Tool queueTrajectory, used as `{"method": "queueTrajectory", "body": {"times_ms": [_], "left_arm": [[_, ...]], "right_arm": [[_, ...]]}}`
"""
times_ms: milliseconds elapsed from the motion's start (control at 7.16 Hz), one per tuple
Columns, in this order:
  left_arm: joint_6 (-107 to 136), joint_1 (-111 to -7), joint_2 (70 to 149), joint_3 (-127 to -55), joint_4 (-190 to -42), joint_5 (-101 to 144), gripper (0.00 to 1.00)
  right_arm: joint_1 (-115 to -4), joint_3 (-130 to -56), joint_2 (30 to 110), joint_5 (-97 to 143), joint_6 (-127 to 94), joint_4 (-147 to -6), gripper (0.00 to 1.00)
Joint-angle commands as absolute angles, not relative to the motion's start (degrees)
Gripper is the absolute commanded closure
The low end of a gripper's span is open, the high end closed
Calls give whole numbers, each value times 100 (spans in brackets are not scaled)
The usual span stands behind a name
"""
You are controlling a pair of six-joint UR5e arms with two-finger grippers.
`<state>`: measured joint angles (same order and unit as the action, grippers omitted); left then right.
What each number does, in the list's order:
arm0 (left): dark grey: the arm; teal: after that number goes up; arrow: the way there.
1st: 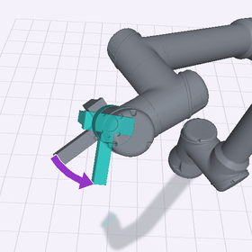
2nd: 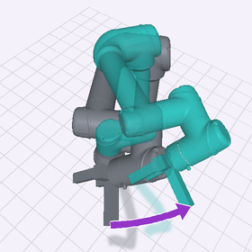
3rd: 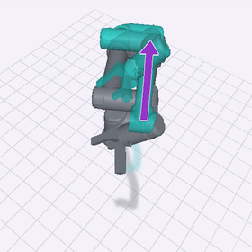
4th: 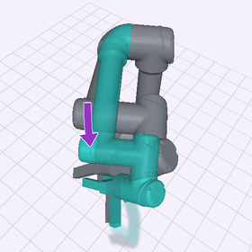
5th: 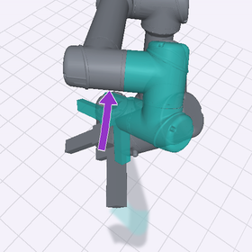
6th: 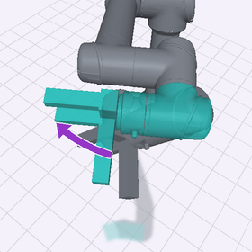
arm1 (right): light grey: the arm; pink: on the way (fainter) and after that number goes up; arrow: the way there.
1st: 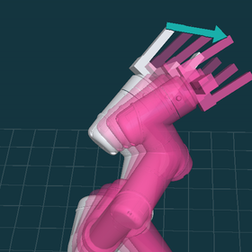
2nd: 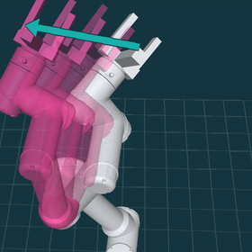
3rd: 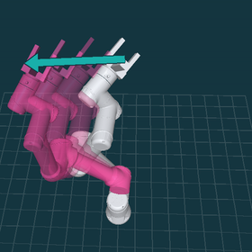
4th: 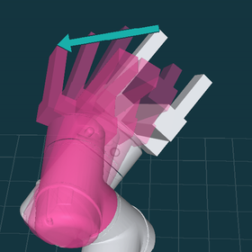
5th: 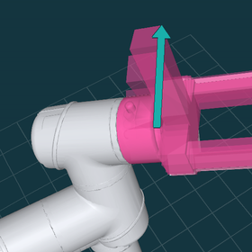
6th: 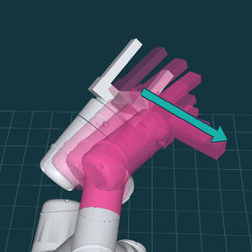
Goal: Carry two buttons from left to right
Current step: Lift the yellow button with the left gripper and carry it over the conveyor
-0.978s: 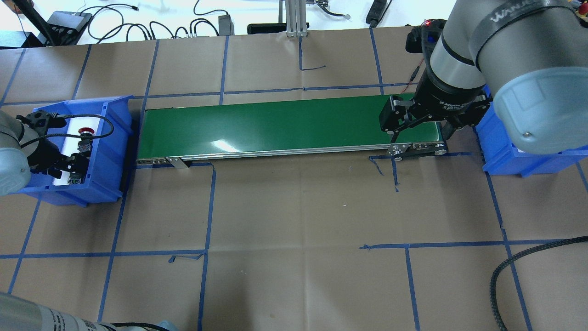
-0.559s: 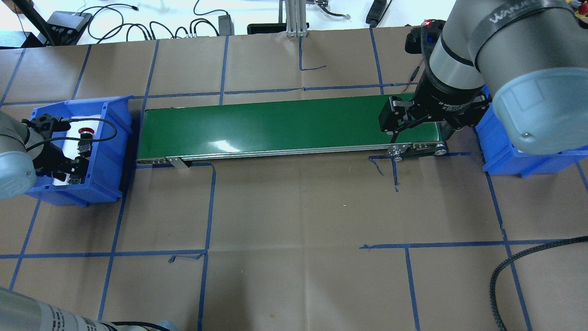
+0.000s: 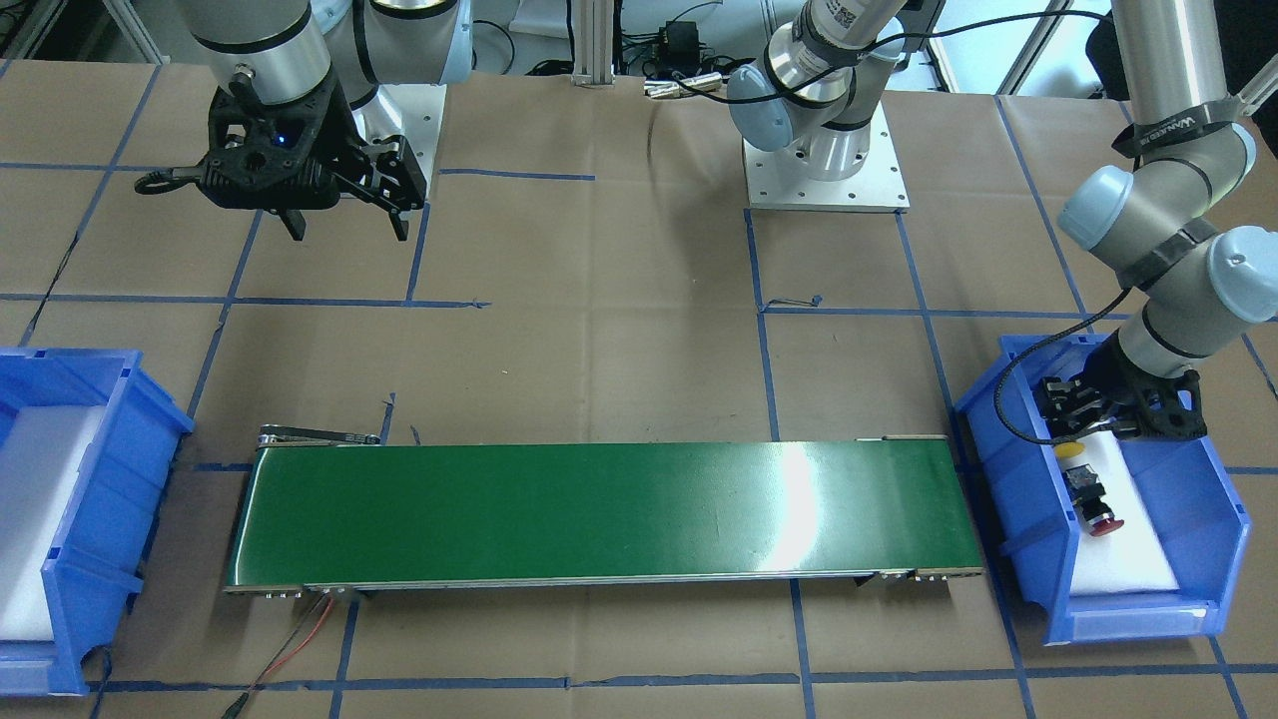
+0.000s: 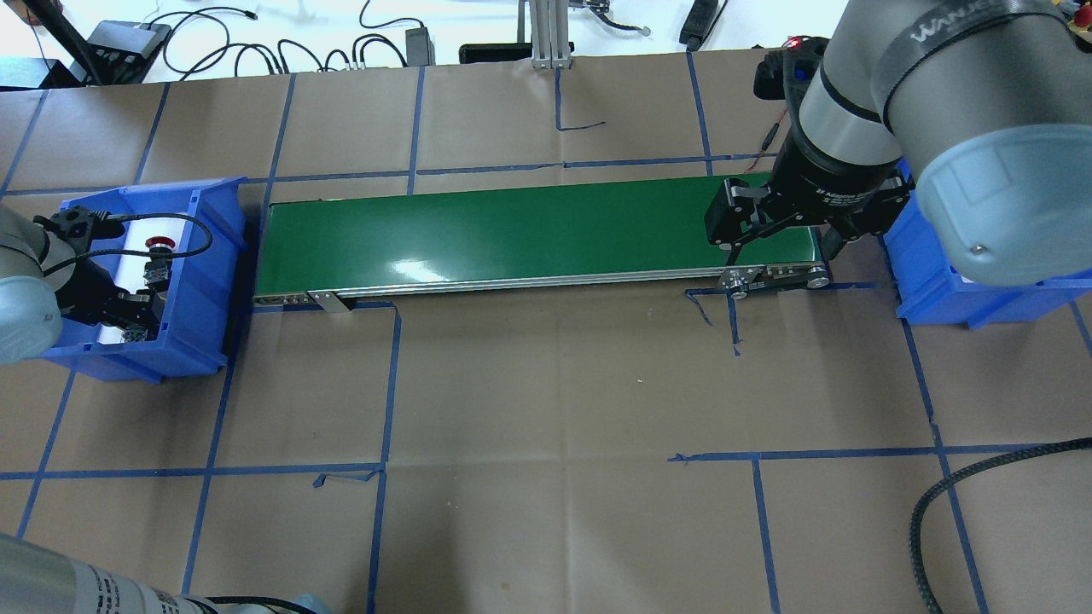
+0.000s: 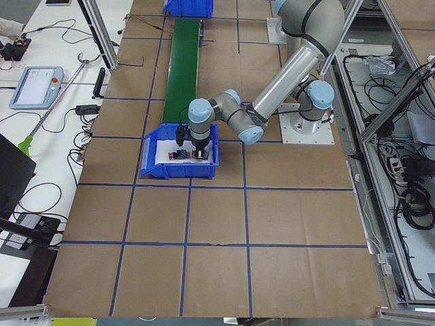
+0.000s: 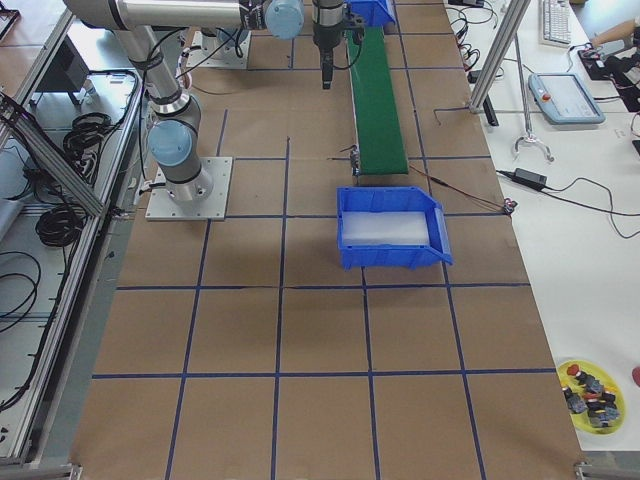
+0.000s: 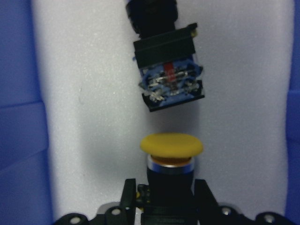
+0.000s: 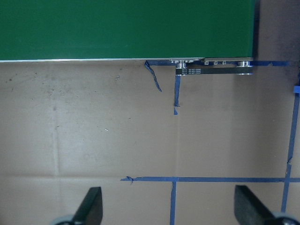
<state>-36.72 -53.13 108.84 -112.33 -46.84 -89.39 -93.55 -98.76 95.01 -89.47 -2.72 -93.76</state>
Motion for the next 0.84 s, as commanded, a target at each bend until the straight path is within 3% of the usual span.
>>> {"method": "queueTrajectory", "body": {"times_ms": [0, 699], "left_arm": [[-3533, -5326, 10767, -11093, -4702, -8921, 92], [-3358, -5431, 10020, -9609, -7080, -8947, 92]], "right_arm": [[-9334, -9888, 9492, -8947, -264, -9369, 0], [-9334, -9888, 9492, -8947, -264, -9369, 0]]}}
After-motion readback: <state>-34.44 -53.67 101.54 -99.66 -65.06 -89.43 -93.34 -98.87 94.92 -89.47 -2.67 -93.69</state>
